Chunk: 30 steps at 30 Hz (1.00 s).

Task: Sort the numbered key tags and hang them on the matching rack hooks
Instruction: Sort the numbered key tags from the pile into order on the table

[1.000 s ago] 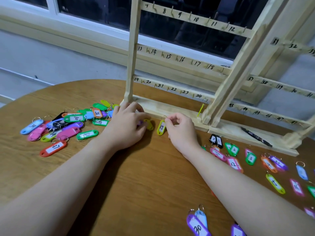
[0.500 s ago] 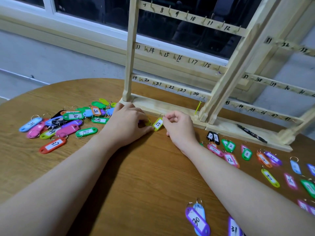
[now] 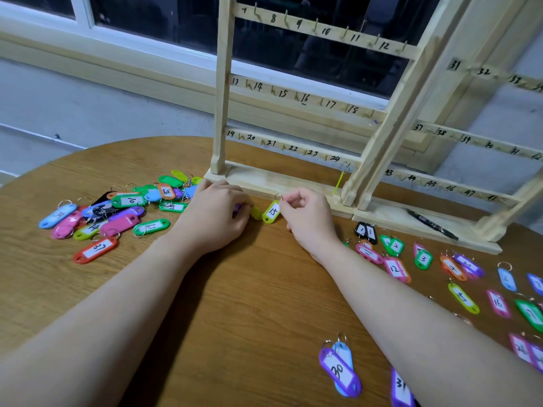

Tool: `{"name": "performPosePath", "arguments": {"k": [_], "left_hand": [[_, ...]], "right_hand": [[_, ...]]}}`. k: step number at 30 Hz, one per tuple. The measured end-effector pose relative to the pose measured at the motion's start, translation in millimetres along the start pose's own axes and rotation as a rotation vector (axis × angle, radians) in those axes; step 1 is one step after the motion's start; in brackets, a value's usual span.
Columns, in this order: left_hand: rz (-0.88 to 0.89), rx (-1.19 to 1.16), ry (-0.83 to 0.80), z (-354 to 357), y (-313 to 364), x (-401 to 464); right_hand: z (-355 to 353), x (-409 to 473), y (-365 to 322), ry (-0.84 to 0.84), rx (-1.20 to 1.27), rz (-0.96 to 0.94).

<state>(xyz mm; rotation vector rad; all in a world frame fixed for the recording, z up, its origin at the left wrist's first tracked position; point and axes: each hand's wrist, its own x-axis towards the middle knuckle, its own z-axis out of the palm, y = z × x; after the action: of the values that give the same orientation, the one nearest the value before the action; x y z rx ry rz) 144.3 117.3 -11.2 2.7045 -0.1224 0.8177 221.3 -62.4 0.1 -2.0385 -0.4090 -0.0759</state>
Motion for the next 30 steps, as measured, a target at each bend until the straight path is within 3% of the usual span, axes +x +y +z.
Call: {"name": "performPosePath", "arguments": {"k": [13,30], "left_hand": [[0.036,-0.051,-0.051,0.4,0.8,1.4],[0.0,-0.034,-0.001,6.2,12.2,8.6]], "right_hand": [[-1.3,1.1,1.2,-0.03,0.014,-0.015],[-0.9,3.0,2.1,-0.049,-0.021,-0.019]]}}
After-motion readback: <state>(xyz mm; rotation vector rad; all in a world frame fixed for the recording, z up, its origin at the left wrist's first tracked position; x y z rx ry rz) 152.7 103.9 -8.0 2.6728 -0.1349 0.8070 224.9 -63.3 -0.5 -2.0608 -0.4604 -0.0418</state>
